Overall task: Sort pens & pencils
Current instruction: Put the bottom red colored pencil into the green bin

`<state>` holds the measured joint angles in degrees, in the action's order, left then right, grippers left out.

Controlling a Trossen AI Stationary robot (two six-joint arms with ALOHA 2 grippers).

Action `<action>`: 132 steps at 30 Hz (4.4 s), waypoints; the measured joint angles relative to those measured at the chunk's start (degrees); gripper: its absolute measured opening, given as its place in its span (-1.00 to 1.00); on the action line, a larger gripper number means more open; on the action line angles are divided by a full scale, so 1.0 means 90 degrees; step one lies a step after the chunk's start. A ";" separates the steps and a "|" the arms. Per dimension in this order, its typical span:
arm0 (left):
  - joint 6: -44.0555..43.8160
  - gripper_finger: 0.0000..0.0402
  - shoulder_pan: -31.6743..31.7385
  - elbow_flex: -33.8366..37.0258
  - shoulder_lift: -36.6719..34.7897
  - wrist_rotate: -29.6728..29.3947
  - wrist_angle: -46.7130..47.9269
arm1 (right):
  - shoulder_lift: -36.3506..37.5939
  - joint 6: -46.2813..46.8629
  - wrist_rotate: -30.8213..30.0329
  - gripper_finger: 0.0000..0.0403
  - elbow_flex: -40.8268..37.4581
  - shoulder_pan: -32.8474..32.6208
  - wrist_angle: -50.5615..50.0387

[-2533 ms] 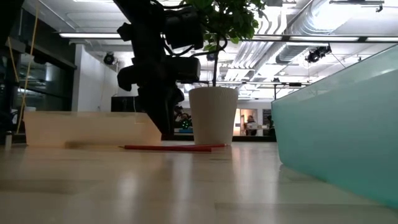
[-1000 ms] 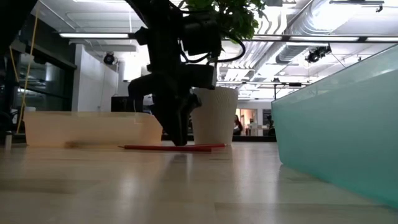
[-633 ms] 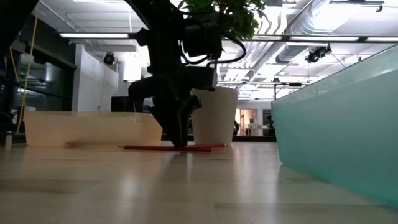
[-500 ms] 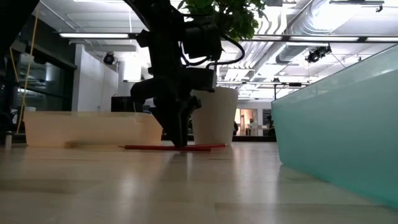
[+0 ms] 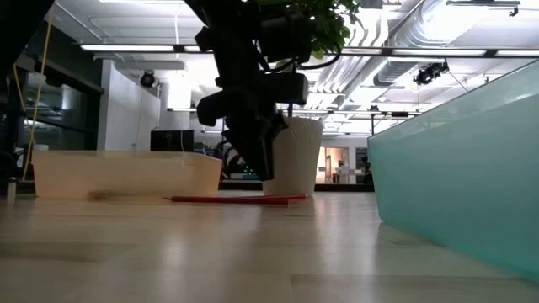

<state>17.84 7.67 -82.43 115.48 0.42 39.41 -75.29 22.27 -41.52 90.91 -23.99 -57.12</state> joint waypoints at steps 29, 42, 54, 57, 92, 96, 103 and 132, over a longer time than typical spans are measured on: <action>0.0061 -0.48 0.0267 0.0000 0.0206 0.0453 0.0329 | 0.0000 0.0026 -0.0169 -0.69 0.0005 0.0002 -0.0002; 0.0040 -0.48 0.0272 0.0006 0.0206 0.0455 0.0291 | 0.0000 0.0093 -0.0191 -0.69 0.0005 0.0002 0.0000; -0.0024 -0.48 0.0272 0.0299 0.0206 0.0449 0.0297 | 0.0000 0.0035 -0.0191 -0.69 0.0005 0.0002 0.0000; -0.0024 -0.48 0.0272 0.0299 0.0206 0.0434 0.0291 | 0.0000 0.0038 -0.0191 -0.69 0.0005 0.0002 0.0000; -0.0209 -0.63 0.0274 0.0498 0.0197 0.0527 0.0130 | 0.0000 0.0021 -0.0232 -0.69 0.0005 0.0002 0.0049; -0.0209 -0.85 0.0280 0.0496 0.0199 0.0522 0.0121 | 0.0000 0.0022 -0.0232 -0.69 0.0005 0.0002 0.0049; -0.0290 -0.89 0.0279 0.0498 0.0187 0.0576 0.0128 | 0.0000 0.0023 -0.0232 -0.69 0.0005 0.0002 0.0075; -0.0898 -0.98 -0.0209 0.0510 -0.0916 0.0890 -0.0134 | 0.0003 -0.0024 -0.0325 -0.69 0.0005 0.0001 0.0237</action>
<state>9.76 5.78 -77.84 107.24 8.43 38.20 -75.26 22.06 -44.45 90.96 -23.98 -54.99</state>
